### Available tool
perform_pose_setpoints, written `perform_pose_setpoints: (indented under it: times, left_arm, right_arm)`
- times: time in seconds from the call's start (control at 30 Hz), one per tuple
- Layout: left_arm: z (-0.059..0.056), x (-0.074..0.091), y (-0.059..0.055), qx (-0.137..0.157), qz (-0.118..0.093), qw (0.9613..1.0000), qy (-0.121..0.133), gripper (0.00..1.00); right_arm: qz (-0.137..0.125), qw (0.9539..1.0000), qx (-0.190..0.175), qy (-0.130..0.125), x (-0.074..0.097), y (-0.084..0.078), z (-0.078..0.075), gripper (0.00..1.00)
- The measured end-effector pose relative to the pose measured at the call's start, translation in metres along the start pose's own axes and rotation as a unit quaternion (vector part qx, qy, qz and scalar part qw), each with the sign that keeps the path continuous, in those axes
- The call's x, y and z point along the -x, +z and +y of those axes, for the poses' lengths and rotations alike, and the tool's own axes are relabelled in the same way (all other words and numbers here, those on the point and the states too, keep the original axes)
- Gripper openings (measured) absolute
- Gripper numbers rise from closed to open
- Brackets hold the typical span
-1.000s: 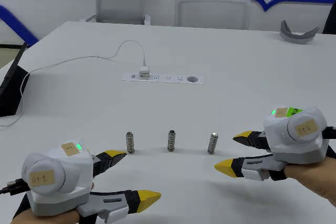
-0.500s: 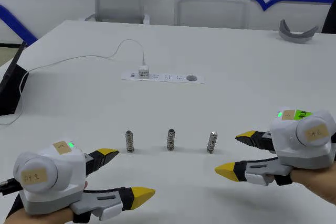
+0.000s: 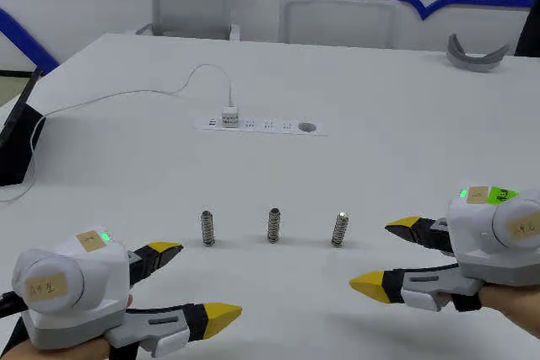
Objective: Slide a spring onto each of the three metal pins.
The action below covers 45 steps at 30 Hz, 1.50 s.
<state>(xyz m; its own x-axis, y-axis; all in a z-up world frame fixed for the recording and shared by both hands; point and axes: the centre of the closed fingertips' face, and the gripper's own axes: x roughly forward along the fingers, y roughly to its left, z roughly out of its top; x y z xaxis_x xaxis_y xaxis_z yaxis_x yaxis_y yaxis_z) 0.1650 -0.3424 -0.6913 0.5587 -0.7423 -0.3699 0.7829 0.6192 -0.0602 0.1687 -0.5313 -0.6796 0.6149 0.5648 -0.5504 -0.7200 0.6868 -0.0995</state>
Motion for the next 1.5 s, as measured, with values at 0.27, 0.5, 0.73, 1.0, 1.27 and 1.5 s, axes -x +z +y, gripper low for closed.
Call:
perform_pose_setpoints:
  times: [0.27, 0.5, 0.73, 1.0, 1.27, 1.5]
  left_arm:
    - [0.0007, 0.0014, -0.0001, 0.001, 0.000, 1.0000, 0.001, 0.75]
    - [0.0001, 0.0022, -0.0009, 0.001, 0.001, 1.0000, 0.002, 0.75]
    - [0.0017, 0.0031, -0.0005, 0.002, 0.001, 1.0000, 0.005, 0.75]
    - [0.0026, 0.0029, 0.0002, 0.003, -0.001, 1.0000, 0.007, 0.75]
    - [0.0035, 0.0029, 0.0007, 0.003, -0.002, 1.0000, 0.007, 0.76]
    - [0.0040, 0.0031, 0.0015, 0.002, -0.003, 1.0000, 0.008, 0.76]
  right_arm:
    - [0.001, 1.0000, -0.005, -0.003, 0.0039, -0.0066, 0.0005, 0.64]
    - [-0.002, 1.0000, -0.007, -0.004, 0.0040, -0.0076, 0.0002, 0.65]
    - [-0.003, 1.0000, -0.006, -0.002, 0.0035, -0.0086, 0.0016, 0.66]
    - [-0.002, 1.0000, -0.005, 0.000, 0.0025, -0.0097, 0.0020, 0.67]
    - [-0.003, 1.0000, -0.004, -0.001, 0.0021, -0.0092, 0.0014, 0.68]
    - [-0.004, 1.0000, -0.003, -0.001, 0.0020, -0.0085, 0.0018, 0.68]
